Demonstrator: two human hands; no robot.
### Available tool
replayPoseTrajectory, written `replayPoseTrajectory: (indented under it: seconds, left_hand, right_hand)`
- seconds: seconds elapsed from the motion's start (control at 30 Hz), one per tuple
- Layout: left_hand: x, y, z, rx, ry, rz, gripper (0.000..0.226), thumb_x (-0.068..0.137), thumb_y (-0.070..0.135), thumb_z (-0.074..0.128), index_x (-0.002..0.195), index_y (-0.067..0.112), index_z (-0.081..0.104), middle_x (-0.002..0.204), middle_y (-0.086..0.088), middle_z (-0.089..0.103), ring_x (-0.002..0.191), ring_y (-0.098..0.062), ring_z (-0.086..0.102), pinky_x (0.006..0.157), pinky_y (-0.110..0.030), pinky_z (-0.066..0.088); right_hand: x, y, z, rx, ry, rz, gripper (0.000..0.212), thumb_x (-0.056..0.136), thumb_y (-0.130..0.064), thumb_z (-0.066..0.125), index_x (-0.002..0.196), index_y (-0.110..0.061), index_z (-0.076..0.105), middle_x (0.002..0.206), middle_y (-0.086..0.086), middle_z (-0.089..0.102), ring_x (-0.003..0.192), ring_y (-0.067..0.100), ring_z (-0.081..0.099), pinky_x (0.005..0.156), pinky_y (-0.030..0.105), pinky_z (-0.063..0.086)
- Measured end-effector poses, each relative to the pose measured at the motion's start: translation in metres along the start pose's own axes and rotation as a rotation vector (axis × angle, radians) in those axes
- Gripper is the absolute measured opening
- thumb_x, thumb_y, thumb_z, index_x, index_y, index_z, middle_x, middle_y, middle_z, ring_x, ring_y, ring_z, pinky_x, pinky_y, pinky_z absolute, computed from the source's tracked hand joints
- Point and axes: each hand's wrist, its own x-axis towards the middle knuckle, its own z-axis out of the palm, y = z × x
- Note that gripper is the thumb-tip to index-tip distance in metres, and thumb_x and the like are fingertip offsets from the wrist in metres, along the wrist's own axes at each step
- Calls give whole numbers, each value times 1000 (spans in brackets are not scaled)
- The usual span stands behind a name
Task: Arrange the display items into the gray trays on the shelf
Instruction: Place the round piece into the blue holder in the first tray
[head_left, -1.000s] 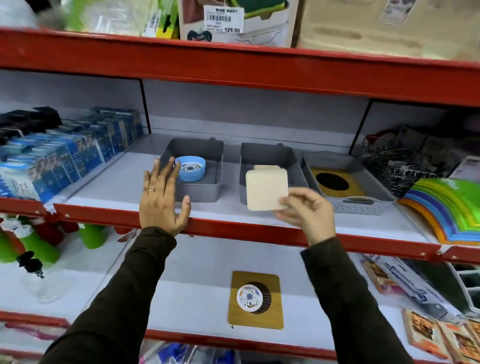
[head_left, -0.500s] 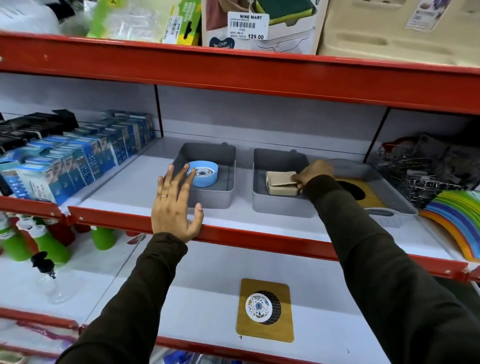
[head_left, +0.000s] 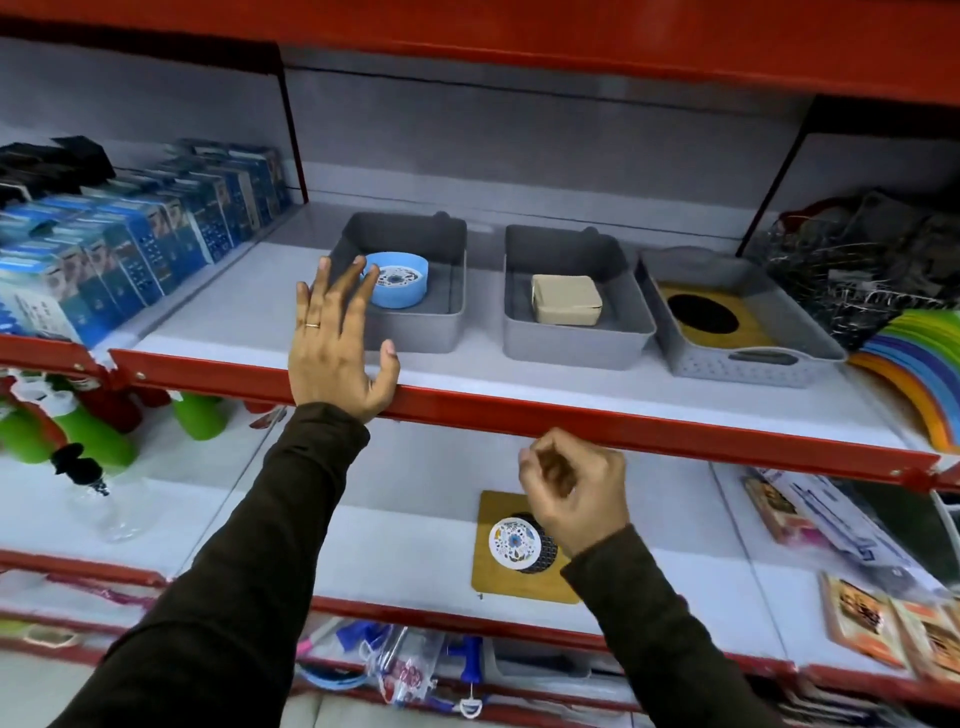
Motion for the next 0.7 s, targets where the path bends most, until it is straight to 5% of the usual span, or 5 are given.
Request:
replayPoseTrajectory:
  seconds: [0.13, 0.3, 0.47, 0.6, 0.7]
  left_hand:
    - [0, -3, 3, 15, 2, 4, 77, 80, 36, 50, 153, 13, 37, 162, -6, 33, 154, -32, 21, 129, -36, 0]
    - [-1, -5, 7, -2, 29, 14, 79, 79, 35, 52, 154, 17, 34, 162, -4, 32, 154, -31, 21, 129, -37, 2]
    - [-2, -6, 10, -5, 44, 22, 79, 79, 34, 51, 154, 16, 35, 162, -5, 34, 154, -31, 21, 129, -38, 4]
    - [-2, -6, 11, 6, 34, 12, 80, 78, 35, 50, 154, 17, 34, 163, -4, 32, 155, -30, 20, 129, -38, 3]
    - [-3, -7, 11, 8, 31, 7, 80, 78, 35, 50, 155, 19, 32, 164, -1, 29, 156, -27, 17, 129, -38, 3]
  right_hand:
    - [-37, 77, 45, -370, -425, 464, 27, 85, -38, 61, 98, -16, 70, 97, 4, 72, 89, 19, 69, 82, 29, 57]
    - [-56, 141, 81, -686, -744, 858, 76, 71, -66, 65, 130, -20, 52, 133, 9, 49, 125, 27, 50, 103, 35, 45]
    - [-62, 159, 87, -673, -703, 848, 77, 63, -58, 77, 125, -19, 53, 126, 7, 58, 119, 26, 56, 97, 35, 48]
    - [-53, 148, 77, -389, -555, 901, 36, 84, -26, 71, 115, -11, 62, 110, 12, 72, 100, 29, 68, 86, 38, 58]
    - [-49, 113, 58, -6, -405, 1004, 11, 82, -7, 72, 90, -14, 69, 94, 14, 73, 67, 23, 70, 57, 35, 62]
